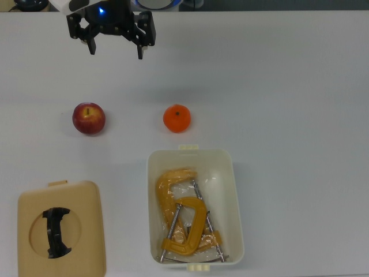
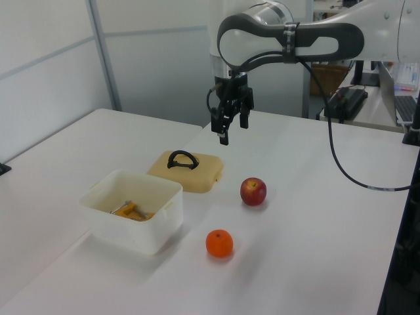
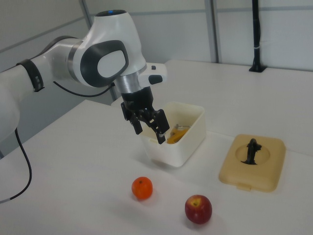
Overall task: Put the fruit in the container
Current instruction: 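Move the open gripper over the red apple and lower it, then close the gripper around the red apple and lift it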
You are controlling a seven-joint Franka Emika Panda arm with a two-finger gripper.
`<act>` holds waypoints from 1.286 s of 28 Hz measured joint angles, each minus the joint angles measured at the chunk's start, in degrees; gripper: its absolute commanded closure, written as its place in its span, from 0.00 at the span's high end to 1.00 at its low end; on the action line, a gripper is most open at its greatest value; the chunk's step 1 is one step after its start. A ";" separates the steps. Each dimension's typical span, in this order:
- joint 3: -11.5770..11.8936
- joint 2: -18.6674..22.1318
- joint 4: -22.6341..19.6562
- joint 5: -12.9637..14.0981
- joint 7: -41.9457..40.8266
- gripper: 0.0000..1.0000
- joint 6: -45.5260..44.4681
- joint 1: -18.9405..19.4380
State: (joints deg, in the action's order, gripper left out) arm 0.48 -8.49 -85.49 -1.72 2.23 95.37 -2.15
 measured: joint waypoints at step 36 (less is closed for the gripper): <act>0.62 -1.99 -21.44 -6.45 -8.27 1.00 23.99 -7.78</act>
State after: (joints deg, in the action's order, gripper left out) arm 1.10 -10.48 -106.92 -8.18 -6.04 119.36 -9.94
